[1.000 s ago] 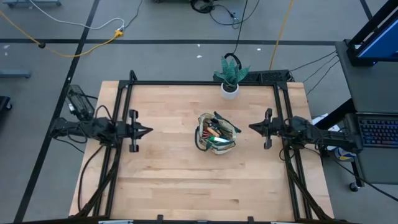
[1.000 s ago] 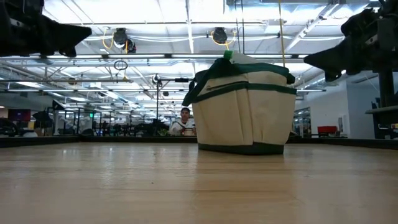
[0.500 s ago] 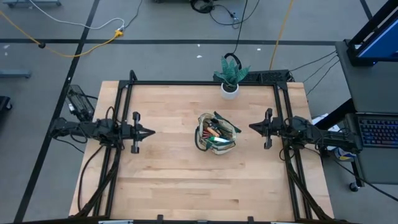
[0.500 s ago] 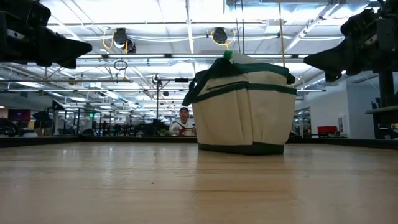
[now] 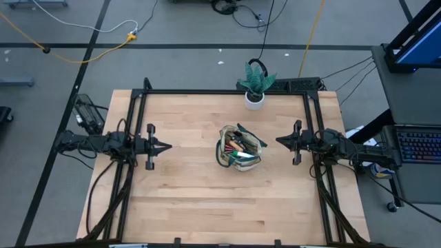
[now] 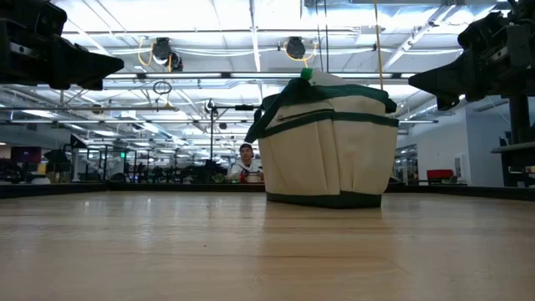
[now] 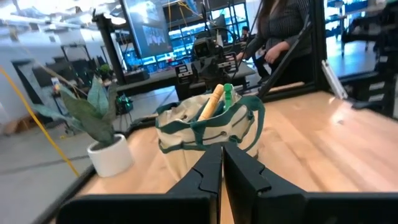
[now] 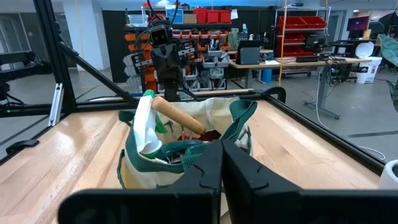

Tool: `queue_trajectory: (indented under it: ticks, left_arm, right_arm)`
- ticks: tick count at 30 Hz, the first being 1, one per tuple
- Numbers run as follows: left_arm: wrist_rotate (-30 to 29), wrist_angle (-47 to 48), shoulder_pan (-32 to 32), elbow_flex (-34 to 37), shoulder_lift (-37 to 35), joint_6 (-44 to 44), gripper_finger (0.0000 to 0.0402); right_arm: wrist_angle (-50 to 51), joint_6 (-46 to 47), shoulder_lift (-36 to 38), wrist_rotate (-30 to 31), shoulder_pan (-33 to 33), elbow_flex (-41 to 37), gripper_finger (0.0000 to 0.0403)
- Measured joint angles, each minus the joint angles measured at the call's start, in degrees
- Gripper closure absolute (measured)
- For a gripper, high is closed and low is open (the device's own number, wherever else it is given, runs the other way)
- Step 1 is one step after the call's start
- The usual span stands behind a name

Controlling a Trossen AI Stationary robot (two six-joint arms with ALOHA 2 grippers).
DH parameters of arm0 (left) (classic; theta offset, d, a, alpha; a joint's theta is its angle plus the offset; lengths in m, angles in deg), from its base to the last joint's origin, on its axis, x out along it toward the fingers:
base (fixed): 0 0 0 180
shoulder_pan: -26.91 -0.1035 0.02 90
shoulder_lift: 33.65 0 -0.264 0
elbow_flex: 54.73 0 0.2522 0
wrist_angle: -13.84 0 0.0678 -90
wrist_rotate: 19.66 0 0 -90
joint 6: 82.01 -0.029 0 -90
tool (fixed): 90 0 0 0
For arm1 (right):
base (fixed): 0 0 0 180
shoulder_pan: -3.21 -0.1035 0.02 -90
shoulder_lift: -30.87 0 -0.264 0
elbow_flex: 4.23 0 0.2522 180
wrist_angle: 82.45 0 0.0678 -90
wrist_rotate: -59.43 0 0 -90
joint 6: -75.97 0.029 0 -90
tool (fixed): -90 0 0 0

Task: Pick & Place Garden tools in Gardening bag
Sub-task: Return to Home Position

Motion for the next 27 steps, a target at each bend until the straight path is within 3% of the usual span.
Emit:
queue_trajectory:
  ticks: [4,27]
  left_arm:
    - [0.02,0.01,0.0,0.0,0.0,-3.45,0.038]
    - [0.02,0.01,0.0,0.0,0.0,-3.11,0.038]
  right_arm:
    - [0.02,0.0,0.0,-0.01,0.0,0.0,0.0403]
    - [0.04,0.0,0.0,-0.01,0.0,-0.02,0.0403]
